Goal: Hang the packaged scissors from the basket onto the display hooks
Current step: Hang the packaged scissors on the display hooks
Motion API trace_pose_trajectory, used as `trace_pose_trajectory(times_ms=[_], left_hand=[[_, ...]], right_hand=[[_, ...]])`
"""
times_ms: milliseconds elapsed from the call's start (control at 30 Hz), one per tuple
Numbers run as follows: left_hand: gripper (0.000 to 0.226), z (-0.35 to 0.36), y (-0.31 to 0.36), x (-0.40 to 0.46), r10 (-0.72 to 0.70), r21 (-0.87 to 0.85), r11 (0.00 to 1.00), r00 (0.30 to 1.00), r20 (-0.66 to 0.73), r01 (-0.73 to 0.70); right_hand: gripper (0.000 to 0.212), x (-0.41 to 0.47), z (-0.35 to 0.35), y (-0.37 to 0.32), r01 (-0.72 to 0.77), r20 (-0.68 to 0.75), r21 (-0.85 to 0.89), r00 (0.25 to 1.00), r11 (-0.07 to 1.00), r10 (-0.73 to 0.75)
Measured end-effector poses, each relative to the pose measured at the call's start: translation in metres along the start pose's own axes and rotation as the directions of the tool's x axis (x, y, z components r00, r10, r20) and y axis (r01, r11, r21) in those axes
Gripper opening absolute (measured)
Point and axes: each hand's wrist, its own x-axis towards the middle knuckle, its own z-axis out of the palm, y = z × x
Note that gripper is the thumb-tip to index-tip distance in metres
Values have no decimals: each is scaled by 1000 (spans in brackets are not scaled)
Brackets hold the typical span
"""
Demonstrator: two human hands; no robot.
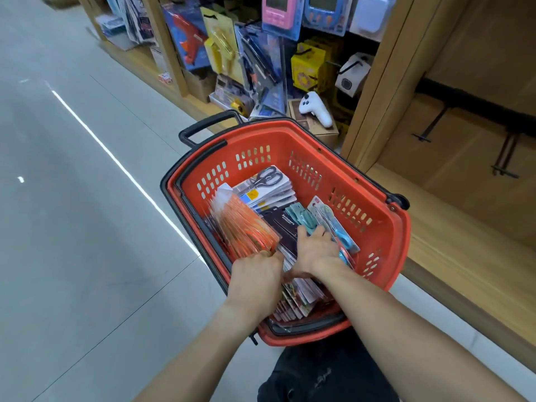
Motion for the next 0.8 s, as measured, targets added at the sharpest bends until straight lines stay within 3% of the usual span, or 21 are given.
trace_pose_trajectory(times_ms=[200,400,567,633,700,767,800], left_hand=[[19,7,-6,-6,19,60,998,1000,-6,-18],[20,2,-4,-6,26,88,996,999,30,-28],[17,-6,1,1,-5,67,998,992,128,-3],[14,-8,5,10,-10,-30,999,987,162,15],[16,-7,12,28,-19,-276,958,972,232,84],[20,-2,23,50,-27,-557,793,928,373,247],[20,0,29,59,-49,-665,648,891,451,372]], right_hand=[[115,11,12,-5,-26,41,30,999,999,25],[106,8,18,-10,-74,-12,24,997,997,74],[92,11,8,1,-97,-16,202,995,974,102],[94,14,2,12,-100,-5,253,994,962,105],[97,17,-4,21,-97,16,297,995,950,97],[93,20,-8,26,-89,32,351,996,932,82],[88,22,-8,29,-86,34,377,996,922,79]])
